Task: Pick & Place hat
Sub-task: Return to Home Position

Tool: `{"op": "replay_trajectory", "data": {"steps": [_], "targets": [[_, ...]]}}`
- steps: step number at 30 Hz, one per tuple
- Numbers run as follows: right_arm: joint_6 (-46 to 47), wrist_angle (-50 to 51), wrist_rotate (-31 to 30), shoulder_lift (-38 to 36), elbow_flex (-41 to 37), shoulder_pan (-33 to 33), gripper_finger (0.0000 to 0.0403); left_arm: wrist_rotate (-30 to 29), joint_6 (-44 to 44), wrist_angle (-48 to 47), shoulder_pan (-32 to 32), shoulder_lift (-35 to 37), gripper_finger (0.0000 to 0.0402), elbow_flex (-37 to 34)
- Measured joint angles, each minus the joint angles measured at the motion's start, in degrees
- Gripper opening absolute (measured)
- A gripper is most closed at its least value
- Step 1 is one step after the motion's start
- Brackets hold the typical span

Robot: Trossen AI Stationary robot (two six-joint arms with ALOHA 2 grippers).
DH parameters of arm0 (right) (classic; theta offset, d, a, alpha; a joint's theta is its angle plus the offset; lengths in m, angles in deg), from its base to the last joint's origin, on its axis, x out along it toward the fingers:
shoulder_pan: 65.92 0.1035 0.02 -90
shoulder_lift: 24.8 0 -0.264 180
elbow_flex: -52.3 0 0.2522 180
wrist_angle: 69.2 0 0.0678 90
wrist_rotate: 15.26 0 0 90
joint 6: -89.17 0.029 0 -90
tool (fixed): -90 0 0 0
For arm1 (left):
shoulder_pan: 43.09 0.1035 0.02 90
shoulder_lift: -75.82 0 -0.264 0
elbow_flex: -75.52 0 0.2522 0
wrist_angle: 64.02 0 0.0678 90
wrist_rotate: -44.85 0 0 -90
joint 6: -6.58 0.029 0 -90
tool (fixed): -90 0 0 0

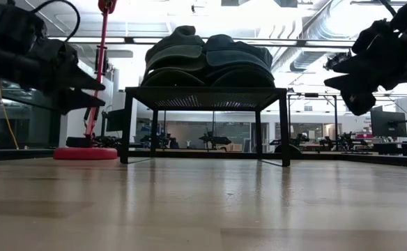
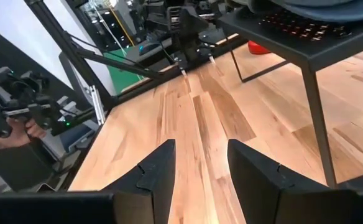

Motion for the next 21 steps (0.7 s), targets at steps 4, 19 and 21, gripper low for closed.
{"op": "replay_trajectory", "data": {"steps": [4, 19, 21], "targets": [[-0.2, 0.8, 0.1, 0.0, 0.0, 0.0, 0.0139, -1.1, -2.0, -3.4, 0.0, 0.0, 0.0276, 0.0], [-0.1, 0.8, 0.1, 0.0, 0.0, 0.0, 0.0139, -1.3, -2.1, -5.5, 0.0, 0.0, 0.0276, 0.2], [-0.2, 0.8, 0.1, 0.0, 0.0, 0.0, 0.0139, -1.3, -2.1, -5.5, 0.0, 0.0, 0.0276, 0.2]]}}
